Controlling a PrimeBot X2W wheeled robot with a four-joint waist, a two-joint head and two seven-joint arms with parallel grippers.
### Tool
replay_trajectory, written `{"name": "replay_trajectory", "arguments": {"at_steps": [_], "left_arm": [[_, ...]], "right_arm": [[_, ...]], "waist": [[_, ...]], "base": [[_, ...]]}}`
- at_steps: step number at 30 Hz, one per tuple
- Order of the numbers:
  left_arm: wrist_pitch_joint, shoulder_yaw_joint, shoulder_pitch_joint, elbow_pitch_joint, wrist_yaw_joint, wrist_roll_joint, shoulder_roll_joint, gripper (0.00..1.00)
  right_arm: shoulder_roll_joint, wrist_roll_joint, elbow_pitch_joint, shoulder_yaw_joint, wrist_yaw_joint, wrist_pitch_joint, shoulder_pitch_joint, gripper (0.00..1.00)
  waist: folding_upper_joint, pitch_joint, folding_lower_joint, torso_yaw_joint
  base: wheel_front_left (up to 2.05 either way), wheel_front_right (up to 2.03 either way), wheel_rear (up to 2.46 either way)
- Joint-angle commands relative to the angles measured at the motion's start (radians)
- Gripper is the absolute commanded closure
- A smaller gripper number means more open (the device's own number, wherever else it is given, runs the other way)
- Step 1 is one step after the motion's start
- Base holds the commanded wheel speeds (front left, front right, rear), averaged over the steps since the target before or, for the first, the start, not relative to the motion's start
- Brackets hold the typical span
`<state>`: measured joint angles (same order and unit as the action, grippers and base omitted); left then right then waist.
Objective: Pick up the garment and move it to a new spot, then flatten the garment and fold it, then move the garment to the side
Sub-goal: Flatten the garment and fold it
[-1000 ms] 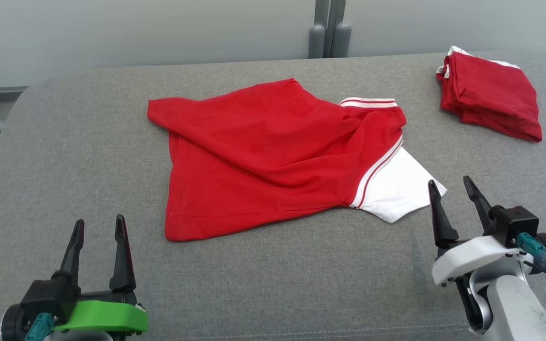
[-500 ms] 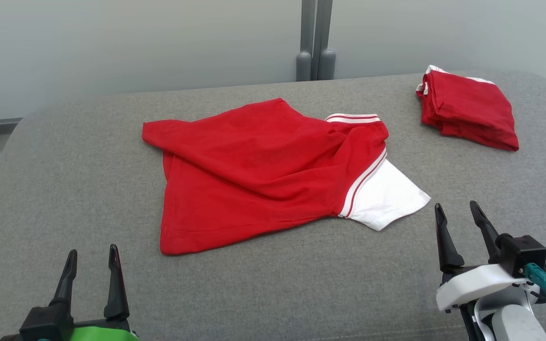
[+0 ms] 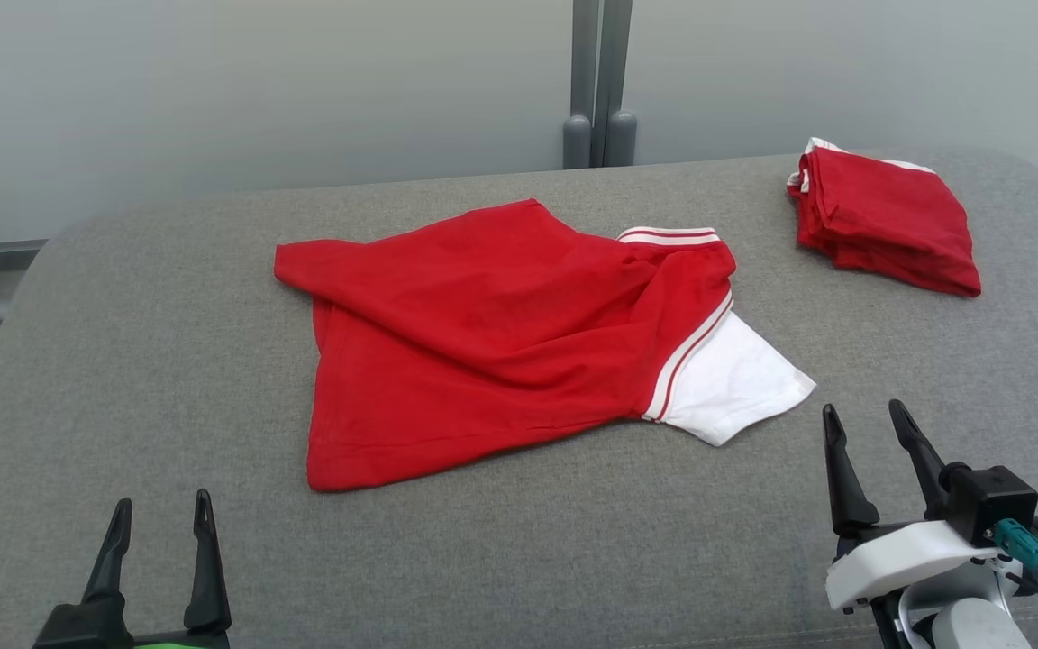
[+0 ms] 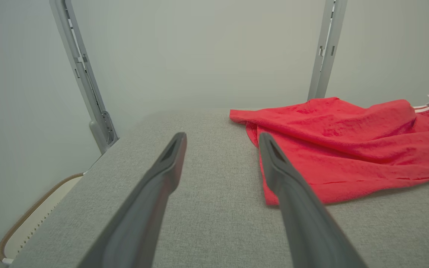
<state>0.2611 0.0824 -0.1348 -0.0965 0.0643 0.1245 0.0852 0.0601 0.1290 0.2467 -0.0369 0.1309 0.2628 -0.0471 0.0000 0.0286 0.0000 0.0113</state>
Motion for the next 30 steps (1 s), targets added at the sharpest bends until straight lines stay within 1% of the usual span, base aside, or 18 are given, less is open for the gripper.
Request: {"name": "replay_trajectory", "arguments": {"at_steps": [1, 30], "left_arm": [[0.004, 0.000, -0.013, 0.006, -0.007, -0.006, 0.008, 0.00], [0.004, -0.007, 0.003, -0.005, -0.014, 0.010, 0.019, 0.00]], "right_arm": [[-0.001, 0.001, -0.008, 0.002, -0.001, 0.004, 0.009, 0.00], [-0.008, -0.010, -0.010, -0.005, -0.001, 0.000, 0.010, 0.00]], "waist": [[0.0000, -0.001, 0.0000, 0.001], [0.0000, -0.021, 0.0000, 0.010]], "base": [[0.00, 0.00, 0.00], [0.00, 0.00, 0.00]]}}
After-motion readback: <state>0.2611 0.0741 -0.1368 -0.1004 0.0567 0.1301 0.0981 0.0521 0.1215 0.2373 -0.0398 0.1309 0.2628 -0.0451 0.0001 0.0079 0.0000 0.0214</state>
